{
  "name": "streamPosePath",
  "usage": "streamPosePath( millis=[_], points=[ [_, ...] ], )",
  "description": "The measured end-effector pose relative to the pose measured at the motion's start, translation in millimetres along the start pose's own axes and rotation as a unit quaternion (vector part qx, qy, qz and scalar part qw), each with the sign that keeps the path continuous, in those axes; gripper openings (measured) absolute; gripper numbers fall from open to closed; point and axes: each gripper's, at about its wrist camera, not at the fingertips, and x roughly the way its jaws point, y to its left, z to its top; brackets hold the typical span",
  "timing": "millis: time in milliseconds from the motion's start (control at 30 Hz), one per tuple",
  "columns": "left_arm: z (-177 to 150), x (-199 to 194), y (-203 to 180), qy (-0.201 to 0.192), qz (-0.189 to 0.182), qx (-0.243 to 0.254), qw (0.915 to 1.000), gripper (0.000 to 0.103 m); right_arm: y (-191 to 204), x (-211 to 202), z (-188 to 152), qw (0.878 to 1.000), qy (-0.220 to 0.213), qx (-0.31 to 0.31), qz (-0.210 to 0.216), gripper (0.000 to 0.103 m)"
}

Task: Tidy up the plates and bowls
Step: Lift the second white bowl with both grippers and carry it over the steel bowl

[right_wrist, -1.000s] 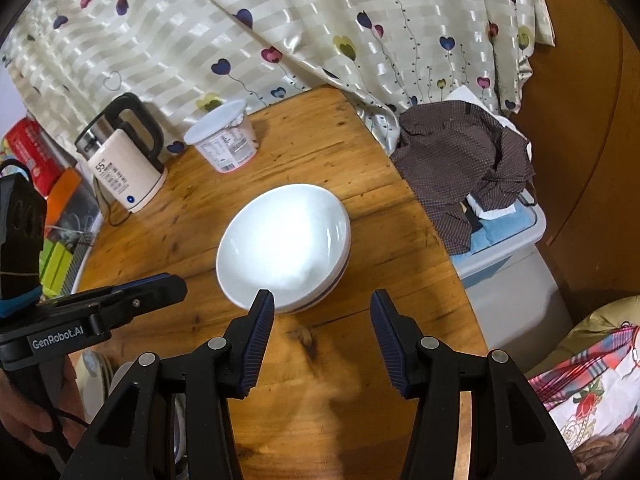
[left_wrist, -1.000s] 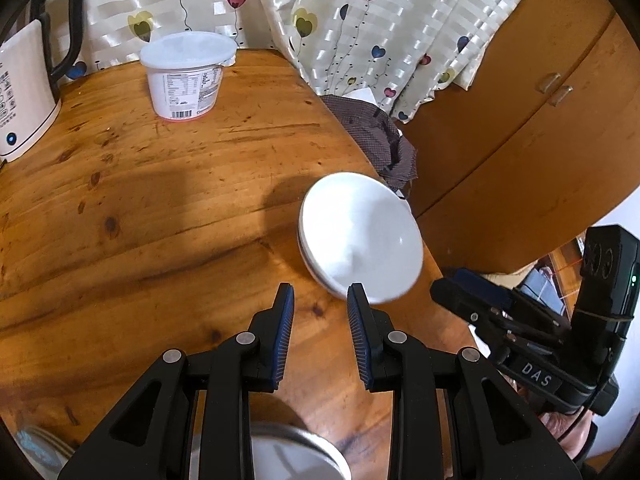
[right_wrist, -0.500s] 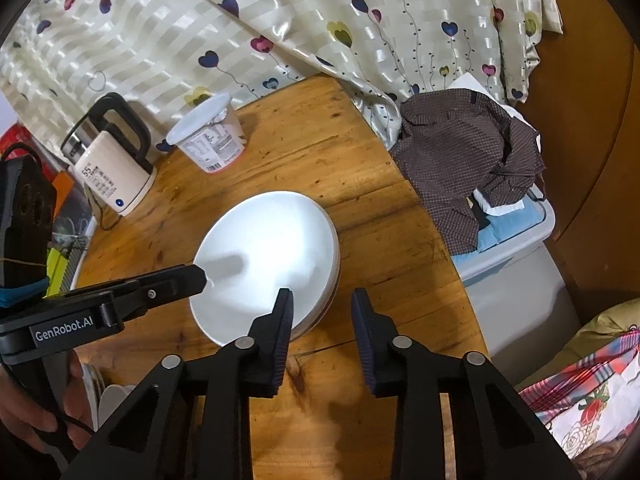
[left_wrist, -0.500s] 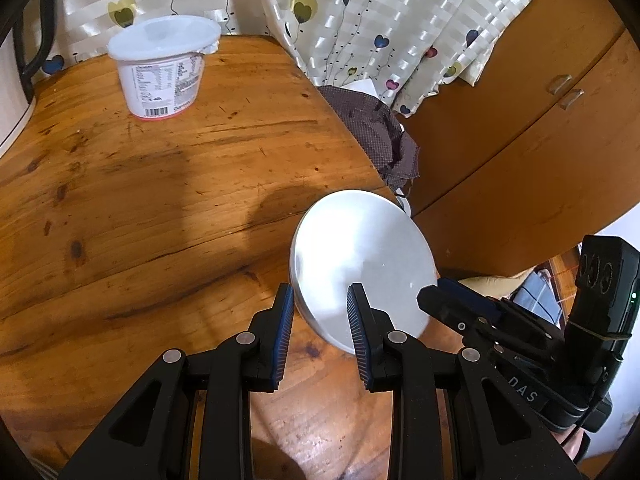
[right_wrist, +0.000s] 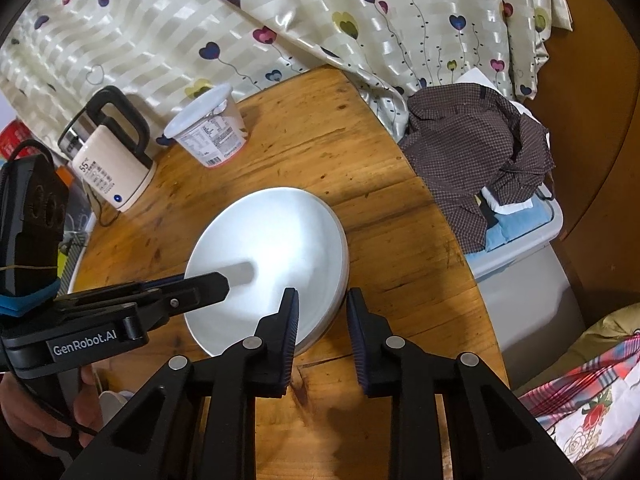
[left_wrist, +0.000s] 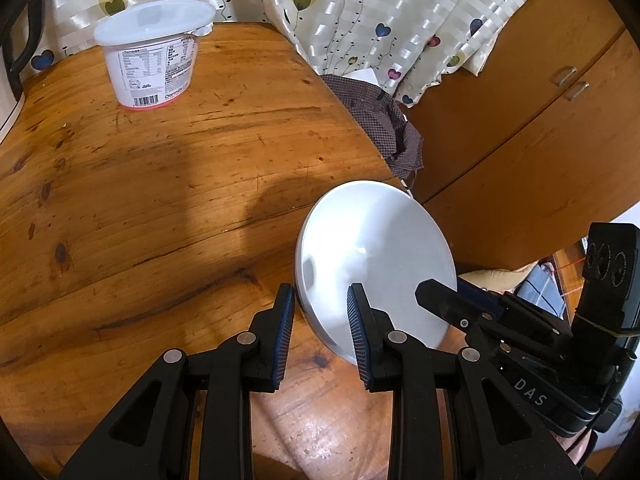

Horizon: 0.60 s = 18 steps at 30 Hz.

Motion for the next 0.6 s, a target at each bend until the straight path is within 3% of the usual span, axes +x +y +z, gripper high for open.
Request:
streamPosePath(
  millis=[600],
  points=[
    [-8.0, -23.3, -3.6, -0.018, -0.002, -0.001, 0.9998, 0.029, 11.7, -25.7, -2.5, 1.0, -0.016, -0.01, 0.001, 0.022]
  ],
)
